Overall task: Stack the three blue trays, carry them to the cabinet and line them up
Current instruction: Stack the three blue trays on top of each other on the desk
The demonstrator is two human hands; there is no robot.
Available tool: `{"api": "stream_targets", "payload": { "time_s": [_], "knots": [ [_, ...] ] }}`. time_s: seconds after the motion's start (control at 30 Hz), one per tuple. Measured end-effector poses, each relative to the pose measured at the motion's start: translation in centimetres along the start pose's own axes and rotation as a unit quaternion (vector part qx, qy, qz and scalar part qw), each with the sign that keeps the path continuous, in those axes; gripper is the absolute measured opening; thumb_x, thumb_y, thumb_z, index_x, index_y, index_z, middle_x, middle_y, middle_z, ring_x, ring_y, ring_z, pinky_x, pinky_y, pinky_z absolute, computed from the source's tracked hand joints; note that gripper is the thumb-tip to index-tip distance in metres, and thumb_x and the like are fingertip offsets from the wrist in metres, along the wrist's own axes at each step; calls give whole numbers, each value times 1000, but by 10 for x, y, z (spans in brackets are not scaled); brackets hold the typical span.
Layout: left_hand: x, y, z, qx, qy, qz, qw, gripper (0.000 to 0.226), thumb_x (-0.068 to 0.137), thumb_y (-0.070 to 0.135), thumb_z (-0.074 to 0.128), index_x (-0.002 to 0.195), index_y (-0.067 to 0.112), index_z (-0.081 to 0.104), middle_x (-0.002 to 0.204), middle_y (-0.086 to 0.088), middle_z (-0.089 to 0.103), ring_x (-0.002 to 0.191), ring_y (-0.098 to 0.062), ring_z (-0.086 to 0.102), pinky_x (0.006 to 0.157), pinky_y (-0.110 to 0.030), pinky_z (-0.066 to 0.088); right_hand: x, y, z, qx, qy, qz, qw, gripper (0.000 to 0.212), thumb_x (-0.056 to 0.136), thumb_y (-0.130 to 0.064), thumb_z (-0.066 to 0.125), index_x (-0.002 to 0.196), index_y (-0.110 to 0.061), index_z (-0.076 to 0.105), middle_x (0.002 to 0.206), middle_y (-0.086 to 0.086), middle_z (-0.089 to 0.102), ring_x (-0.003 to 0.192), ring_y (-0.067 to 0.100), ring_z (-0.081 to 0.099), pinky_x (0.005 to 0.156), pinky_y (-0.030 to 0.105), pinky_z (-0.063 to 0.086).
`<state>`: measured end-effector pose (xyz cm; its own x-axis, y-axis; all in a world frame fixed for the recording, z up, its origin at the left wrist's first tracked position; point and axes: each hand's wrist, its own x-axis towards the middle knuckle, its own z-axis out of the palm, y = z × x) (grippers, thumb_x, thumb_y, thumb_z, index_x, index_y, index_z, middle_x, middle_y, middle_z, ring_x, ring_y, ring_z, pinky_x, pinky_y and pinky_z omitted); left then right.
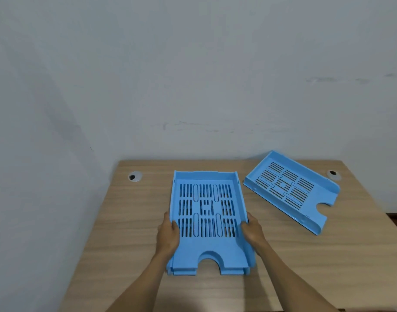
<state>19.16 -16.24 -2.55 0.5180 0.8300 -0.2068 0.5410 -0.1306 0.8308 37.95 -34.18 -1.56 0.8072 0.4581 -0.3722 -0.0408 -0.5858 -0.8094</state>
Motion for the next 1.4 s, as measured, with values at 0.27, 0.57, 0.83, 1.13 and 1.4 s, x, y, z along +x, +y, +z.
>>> {"api": "stream_targets", "payload": {
  "time_s": [0.27,0.57,0.83,1.13,1.4],
  "knots": [
    [0,-8,4,2,-10,-6,1000,29,102,15,32,130,21,41,84,-17,66,61,-32,62,54,-51,55,-5,2,2,3,4,7,1000,48,96,0,35,139,-17,48,113,8,68,86,21,67,74,35,58],
    [5,-6,-14,-22,-48,-9,999,32,101,11,35,129,19,49,96,0,68,78,-25,69,68,-38,60,-15,-8,13,1,27,49,998,45,96,-3,34,138,-10,48,118,12,66,90,22,64,81,36,55],
    [-3,-8,-17,-8,-39,-36,999,30,98,10,36,125,17,46,95,-6,67,71,-25,69,64,-46,61,-22,-9,16,-23,28,55,998,38,97,-5,32,127,-11,56,99,7,66,73,13,60,55,24,47],
    [17,-5,-15,6,-52,-36,998,29,99,11,35,128,13,38,99,-12,64,78,-36,68,67,-53,57,-8,-15,17,-12,23,55,998,40,96,-3,34,129,-10,55,107,12,68,77,18,62,59,27,51],
    [20,41,-7,1,59,80,995,41,101,35,35,138,19,43,143,-8,49,129,-27,49,107,-51,43,1,-35,-56,-79,8,58,995,69,95,-37,47,153,-10,24,157,12,34,140,32,37,107,40,35]
  ]
}}
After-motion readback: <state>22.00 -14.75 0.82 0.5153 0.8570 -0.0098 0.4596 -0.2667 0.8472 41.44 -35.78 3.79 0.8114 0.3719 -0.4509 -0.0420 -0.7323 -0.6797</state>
